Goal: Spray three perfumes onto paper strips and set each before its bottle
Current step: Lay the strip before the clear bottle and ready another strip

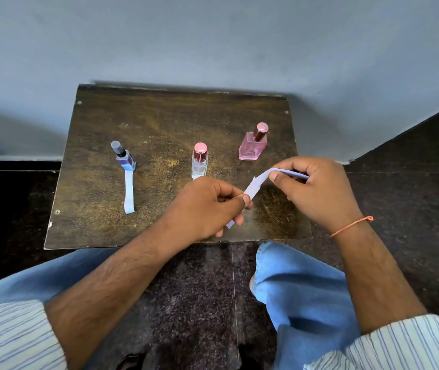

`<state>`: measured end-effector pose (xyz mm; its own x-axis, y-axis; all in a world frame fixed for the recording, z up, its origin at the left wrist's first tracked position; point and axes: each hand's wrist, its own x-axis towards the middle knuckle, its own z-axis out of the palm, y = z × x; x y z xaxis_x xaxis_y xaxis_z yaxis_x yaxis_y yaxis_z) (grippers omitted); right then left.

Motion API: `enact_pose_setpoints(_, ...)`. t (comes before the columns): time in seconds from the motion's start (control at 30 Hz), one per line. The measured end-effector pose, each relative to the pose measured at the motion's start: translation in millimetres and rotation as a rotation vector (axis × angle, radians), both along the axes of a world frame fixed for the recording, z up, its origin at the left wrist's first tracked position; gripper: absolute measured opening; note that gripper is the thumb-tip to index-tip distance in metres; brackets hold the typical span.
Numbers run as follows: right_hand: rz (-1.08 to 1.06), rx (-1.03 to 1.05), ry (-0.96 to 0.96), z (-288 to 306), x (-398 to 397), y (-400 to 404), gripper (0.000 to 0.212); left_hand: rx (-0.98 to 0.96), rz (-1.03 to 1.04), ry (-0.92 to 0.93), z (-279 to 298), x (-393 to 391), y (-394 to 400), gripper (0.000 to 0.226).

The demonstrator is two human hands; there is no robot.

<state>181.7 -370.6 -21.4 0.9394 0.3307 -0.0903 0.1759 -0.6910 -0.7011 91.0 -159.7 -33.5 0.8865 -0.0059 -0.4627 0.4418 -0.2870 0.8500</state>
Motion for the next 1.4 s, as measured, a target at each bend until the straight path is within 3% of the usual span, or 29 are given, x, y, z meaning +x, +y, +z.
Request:
enact_pose_setpoints(0.37, -0.032, 0.025, 0.035, -6, 2, -9, 0.014, 0.052, 0.001, 0.006, 4, 3, -9, 0.022)
enact_pose_setpoints(0.53, -0.088, 0.386, 0.292, -6, 1, -9, 0.014, 0.055, 0.005, -0.05, 2, -1, -10, 0.019)
enact_pose_setpoints(0.63, -0.023, 0.523, 0.366, -5, 0, -8, 0.025, 0.004, 0.028, -0.067, 1, -1, -10, 0.02)
enact_pose_setpoints(0.77, 0.101, 0.455, 0.317, -8, 0, -5, 0.024, -0.039, 0.052, -0.063, 1, 0, -8, 0.02)
enact_pose_setpoints(1.07, 0.134, 0.258, 0.114, -21, 3, 1, 0.007, -0.076, 0.047, -0.049, 0, 0, -6, 0.02)
enact_pose_setpoints(1.4, -0.021, 0.331, 0.274, -15, -1, 12, 0.007, -0.092, 0.087, -0.009, -1, 3, -2, 0.021)
